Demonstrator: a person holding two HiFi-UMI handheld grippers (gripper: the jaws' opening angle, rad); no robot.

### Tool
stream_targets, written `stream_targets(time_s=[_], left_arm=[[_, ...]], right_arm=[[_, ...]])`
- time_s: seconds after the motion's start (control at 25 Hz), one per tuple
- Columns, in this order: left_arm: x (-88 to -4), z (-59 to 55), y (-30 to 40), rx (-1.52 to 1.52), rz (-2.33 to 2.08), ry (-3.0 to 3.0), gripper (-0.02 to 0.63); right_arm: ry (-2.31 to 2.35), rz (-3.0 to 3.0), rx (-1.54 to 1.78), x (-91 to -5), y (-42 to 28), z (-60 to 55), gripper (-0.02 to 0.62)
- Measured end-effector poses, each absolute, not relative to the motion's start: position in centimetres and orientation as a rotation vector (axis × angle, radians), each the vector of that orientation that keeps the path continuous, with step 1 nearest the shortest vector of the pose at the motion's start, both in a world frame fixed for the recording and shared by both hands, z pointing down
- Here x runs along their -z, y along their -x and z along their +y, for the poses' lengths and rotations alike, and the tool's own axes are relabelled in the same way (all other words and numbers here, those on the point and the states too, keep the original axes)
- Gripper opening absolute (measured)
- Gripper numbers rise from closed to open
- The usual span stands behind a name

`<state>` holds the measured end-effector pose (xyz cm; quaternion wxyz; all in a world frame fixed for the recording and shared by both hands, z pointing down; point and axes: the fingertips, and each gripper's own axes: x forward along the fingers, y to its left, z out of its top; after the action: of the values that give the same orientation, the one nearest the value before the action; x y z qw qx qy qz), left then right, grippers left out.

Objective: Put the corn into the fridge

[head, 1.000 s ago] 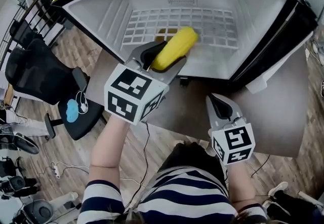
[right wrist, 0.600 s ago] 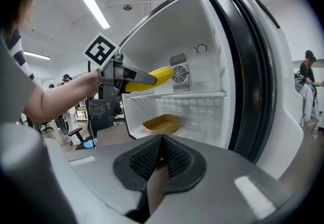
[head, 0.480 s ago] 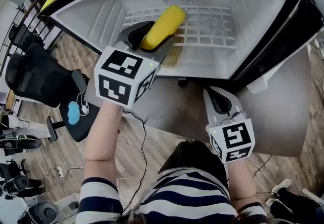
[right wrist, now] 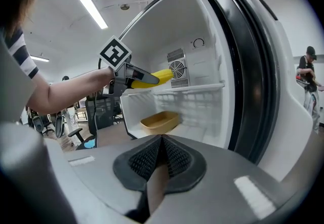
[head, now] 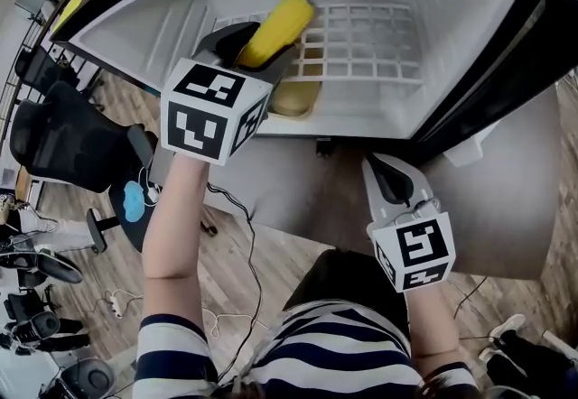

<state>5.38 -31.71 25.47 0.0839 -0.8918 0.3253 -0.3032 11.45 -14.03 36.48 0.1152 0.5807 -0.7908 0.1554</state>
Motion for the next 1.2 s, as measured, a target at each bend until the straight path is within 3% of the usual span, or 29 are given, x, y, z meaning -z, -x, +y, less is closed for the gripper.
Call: stream_targets(time_s=[0.56,1.2], left_arm=[[-27.2,-33.8,-5.2,1.022,0.939,2.589,0.0],[-26.8,-34.4,-5.0,0.914,0.962,2.499,0.0]], right_arm=[[-1.709,-2.312,-0.504,-38.0,-12.2,-13.9,-0.009],[-1.691,-2.297,-0.516,-38.8,-11.7,-13.5,-0.009]])
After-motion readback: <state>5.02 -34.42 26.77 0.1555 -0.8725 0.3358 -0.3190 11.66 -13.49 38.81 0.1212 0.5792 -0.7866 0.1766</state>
